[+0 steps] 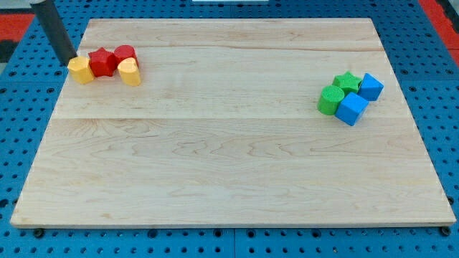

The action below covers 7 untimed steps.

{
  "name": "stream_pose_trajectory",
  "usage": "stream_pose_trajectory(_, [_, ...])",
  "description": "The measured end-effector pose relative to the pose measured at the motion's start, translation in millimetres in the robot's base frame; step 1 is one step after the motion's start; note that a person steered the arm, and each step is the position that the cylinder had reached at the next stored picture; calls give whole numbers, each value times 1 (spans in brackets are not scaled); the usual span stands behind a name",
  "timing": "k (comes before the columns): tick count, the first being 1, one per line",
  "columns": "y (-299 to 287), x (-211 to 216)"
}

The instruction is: Push the yellow hexagon to the bottom of the red star

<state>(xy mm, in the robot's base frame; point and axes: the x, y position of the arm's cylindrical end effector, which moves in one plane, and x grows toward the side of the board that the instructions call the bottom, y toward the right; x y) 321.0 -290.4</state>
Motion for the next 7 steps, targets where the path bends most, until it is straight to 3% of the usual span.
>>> stream_pose_trajectory(2, [0,26])
stream_pose_trajectory(7, [31,27])
